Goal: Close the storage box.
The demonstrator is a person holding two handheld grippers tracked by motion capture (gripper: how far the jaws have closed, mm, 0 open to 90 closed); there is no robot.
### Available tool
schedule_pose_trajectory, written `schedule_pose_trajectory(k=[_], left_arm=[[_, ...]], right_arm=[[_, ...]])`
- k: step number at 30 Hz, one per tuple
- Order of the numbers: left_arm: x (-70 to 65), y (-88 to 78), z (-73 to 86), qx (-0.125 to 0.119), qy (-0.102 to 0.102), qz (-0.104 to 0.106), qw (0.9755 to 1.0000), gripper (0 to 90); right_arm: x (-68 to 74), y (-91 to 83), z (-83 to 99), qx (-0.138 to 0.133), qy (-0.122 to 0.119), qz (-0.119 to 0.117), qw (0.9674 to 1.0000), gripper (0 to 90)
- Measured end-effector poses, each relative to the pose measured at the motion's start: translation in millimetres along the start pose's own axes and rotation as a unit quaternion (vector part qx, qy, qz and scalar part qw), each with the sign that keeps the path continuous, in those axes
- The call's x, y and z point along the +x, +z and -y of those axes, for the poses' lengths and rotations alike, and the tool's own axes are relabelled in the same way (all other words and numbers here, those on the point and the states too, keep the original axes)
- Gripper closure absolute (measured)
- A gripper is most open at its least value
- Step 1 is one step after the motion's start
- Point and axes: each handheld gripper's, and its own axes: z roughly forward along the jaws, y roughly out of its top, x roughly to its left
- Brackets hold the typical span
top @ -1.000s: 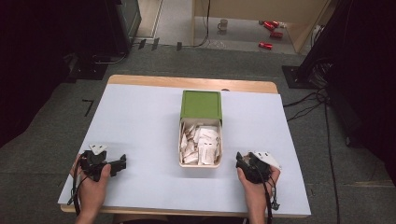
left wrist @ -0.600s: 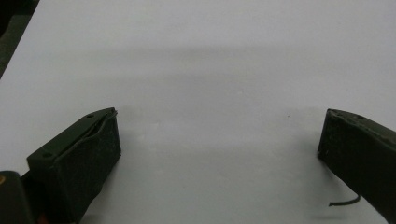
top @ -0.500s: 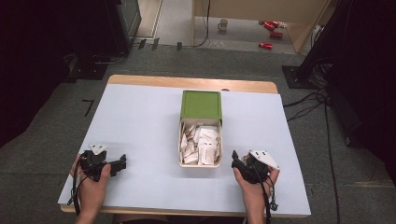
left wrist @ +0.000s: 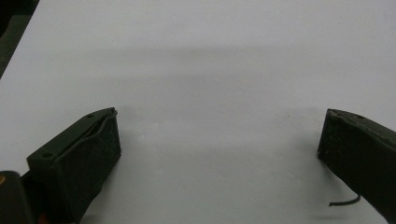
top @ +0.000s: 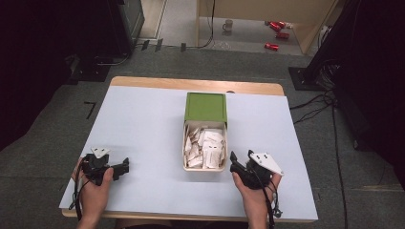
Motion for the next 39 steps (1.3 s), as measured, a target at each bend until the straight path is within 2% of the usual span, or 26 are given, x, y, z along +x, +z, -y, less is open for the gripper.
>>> schedule_pose_trajectory(k=[5, 10, 16, 21, 22, 23, 24, 30, 33, 39], left_arm=[[0.0, 0.0, 0.0, 0.0, 0.0, 0.0, 1.0, 0.0], [0.0, 0.0, 0.1, 0.0, 0.0, 0.0, 1.0, 0.0], [0.1, -0.1, 0.1, 0.001, 0.001, 0.0, 1.0, 0.0], [0.1, -0.1, 0.0, 0.001, 0.001, 0.0, 1.0, 0.0], [0.0, -0.1, 0.0, 0.0, 0.001, 0.0, 1.0, 0.0], [0.0, -0.1, 0.1, 0.001, 0.001, 0.0, 1.0, 0.0], [0.1, -0.1, 0.1, 0.0, 0.001, 0.0, 1.0, 0.0], [0.0, 0.0, 0.0, 0.0, 0.0, 0.0, 1.0, 0.0], [0.0, 0.0, 0.0, 0.0, 0.0, 0.0, 1.0, 0.0], [0.0, 0.0, 0.1, 0.0, 0.0, 0.0, 1.0, 0.0]], right_arm=[[7.4, -5.1, -4.5, -0.003, 0.001, -0.012, 0.9999, 37.6], [11.9, -7.1, -4.9, -0.001, -0.001, -0.006, 1.0, 40.7], [13.7, -12.0, -5.2, -0.007, 0.002, -0.015, 0.9999, 41.1], [22.3, -13.2, -3.1, -0.002, -0.011, -0.032, 0.9994, 48.0], [26.4, -12.6, -0.8, -0.001, -0.017, -0.029, 0.9994, 53.3], [26.4, -12.6, -0.8, -0.001, -0.017, -0.029, 0.9994, 53.3], [28.7, -10.7, 2.3, 0.003, -0.013, -0.026, 0.9996, 57.5], [31.8, -4.6, 12.2, 0.007, -0.008, -0.019, 0.9998, 67.4], [31.8, 0.5, 20.6, 0.005, 0.003, -0.012, 0.9999, 71.6], [34.8, 6.2, 30.5, 0.011, 0.005, -0.012, 0.9999, 78.4]])
